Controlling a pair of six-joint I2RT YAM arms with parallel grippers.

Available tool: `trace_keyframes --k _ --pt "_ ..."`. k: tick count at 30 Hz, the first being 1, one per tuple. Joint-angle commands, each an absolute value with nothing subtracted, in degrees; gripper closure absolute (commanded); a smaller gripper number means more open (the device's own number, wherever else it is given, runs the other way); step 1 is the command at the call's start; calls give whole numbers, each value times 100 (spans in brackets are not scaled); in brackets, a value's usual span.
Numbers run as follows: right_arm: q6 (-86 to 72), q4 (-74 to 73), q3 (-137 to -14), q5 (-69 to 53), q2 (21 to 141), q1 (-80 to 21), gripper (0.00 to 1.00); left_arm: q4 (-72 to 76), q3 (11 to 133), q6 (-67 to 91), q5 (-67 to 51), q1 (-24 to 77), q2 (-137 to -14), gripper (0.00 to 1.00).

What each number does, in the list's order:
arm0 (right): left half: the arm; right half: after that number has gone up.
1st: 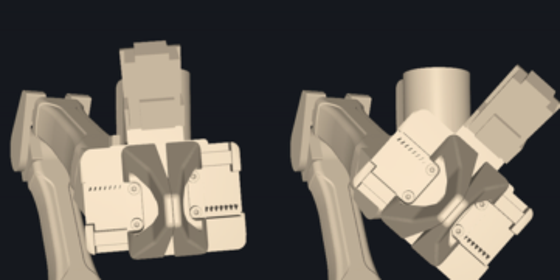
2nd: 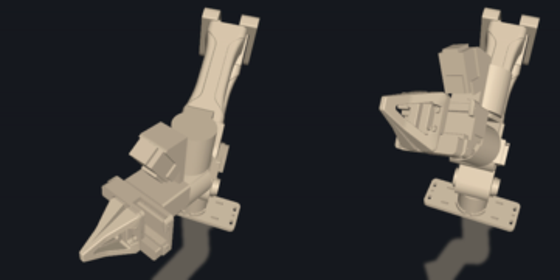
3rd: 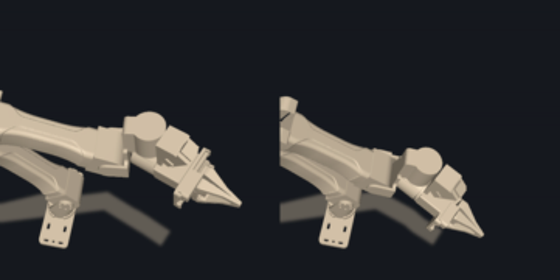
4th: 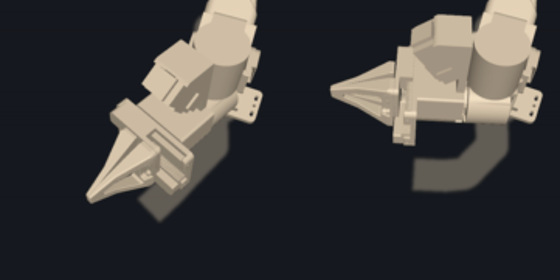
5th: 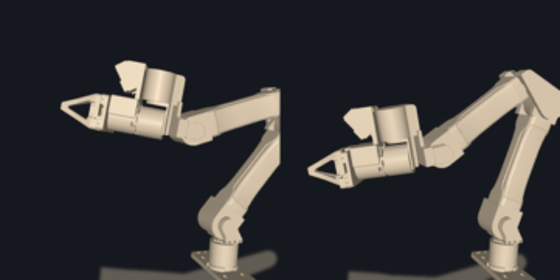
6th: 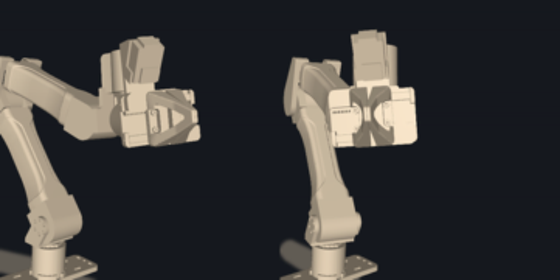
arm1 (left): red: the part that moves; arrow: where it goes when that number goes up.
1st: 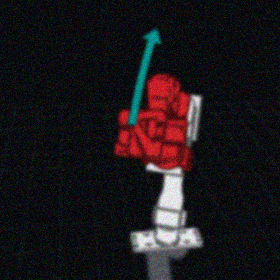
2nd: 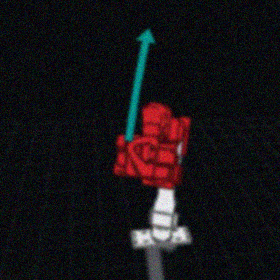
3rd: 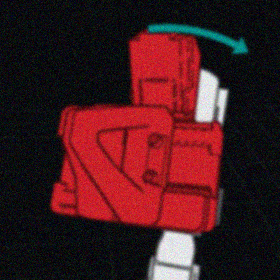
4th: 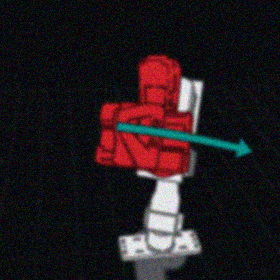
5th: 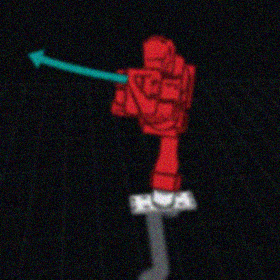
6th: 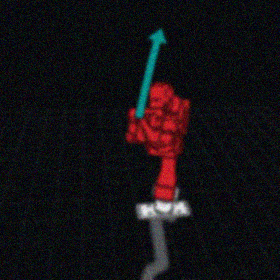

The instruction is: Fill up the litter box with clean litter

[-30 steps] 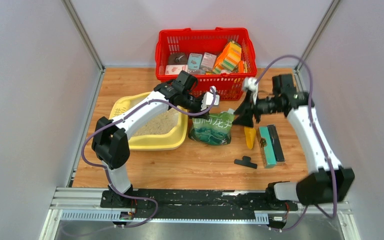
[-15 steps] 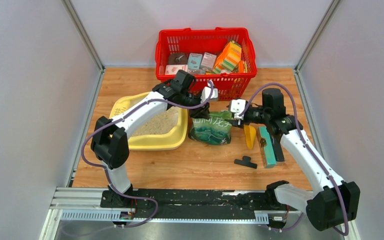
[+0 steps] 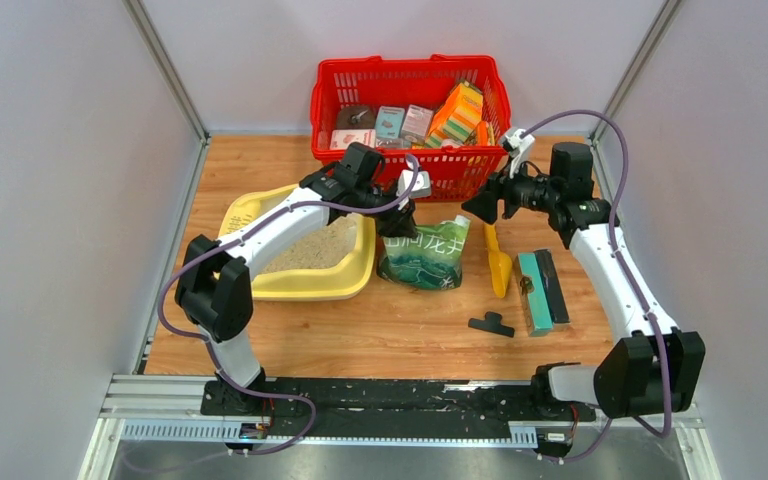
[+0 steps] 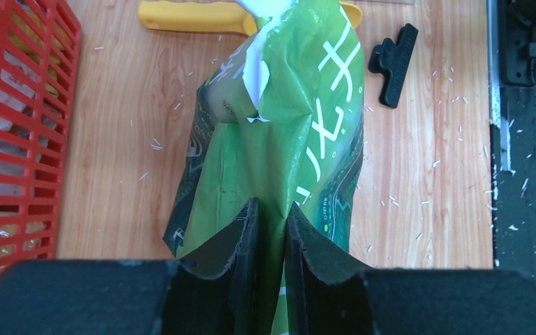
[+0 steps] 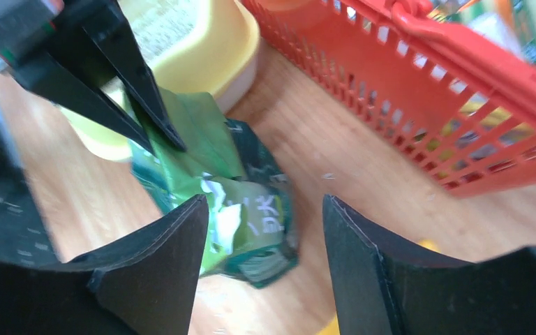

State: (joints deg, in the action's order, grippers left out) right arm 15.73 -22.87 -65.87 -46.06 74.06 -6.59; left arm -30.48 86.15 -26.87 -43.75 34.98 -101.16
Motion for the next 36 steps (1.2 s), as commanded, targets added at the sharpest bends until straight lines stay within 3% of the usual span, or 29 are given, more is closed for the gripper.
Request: trace_keyframes --k 1,8,17,22,27,33,36 --pt "-631 -2557 -6794 -5228 7435 -589 35 -2515 8376 -1900 -4202 3410 -9677 75" --pt "-958 -3164 -6996 -6046 8121 -536 33 -2136 8218 -1345 -4148 3410 -9615 75" --pt "-1248 -3015 -6987 -6012 8481 -580 39 -1978 8043 -1187 -4157 3410 -9475 75" --pt "-1336 -3006 -6882 -5994 8525 -642 60 -1890 7928 -1090 -4175 3384 -9404 75" --pt "-1362 -3252 -6873 -5950 8569 -633 61 -1811 7875 -1011 -4192 3305 -9378 75" --pt "-1897 -2954 -6759 -6187 8701 -589 96 -1819 7866 -1011 -4227 3270 -9334 73" --pt "-2661 -2707 -6724 -6669 8885 -467 100 -1959 7752 -1282 -4298 3261 -9177 69"
